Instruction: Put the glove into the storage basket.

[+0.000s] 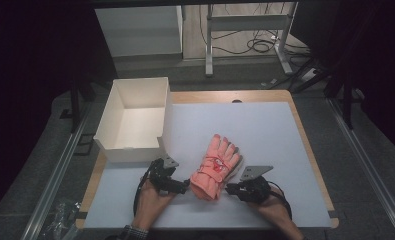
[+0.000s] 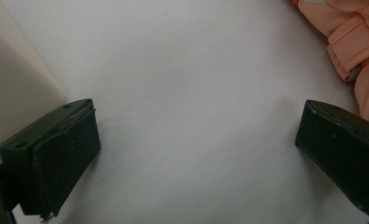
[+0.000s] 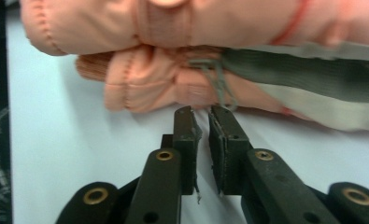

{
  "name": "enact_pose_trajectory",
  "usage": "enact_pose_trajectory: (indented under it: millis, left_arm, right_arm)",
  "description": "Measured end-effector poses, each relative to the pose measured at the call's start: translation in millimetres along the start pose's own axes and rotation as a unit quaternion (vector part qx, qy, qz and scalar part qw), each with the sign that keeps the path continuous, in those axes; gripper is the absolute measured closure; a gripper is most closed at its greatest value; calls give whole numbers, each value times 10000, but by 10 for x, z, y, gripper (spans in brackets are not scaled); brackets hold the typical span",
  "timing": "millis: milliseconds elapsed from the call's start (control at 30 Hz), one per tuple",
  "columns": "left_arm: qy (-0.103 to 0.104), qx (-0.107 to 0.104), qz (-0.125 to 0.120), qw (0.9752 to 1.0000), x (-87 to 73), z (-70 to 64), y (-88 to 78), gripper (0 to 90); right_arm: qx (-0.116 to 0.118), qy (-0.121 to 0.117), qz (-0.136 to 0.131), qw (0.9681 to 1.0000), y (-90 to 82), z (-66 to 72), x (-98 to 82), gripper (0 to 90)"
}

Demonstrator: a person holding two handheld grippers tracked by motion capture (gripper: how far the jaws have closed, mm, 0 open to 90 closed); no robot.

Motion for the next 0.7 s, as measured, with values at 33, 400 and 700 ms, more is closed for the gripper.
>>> enact_pose_trajectory:
  millis: [33, 400, 700]
  left_arm:
    - [-5, -2, -5, 10000, 1, 0, 1, 0]
    - [-1, 4, 4, 10000, 3, 2, 1, 0]
    - [-41, 0, -29, 10000, 4, -3, 4, 0]
  right_arm:
    - [-70, 1, -18, 10000, -27, -15, -7, 778]
    - [-907, 309, -117, 9953, -335, -320, -137, 621]
    - [-1705, 573, -193, 9835, -595, -635, -278, 468]
Point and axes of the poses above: each handheld gripper's, and its own axes: y roughly forward along the jaws, x roughly out of its top, z roughly to its left, the point moved 3 cm from there along y, roughly forward along the jaws, and after that the axes turned 3 degrees about x, right-handed, at the moved point
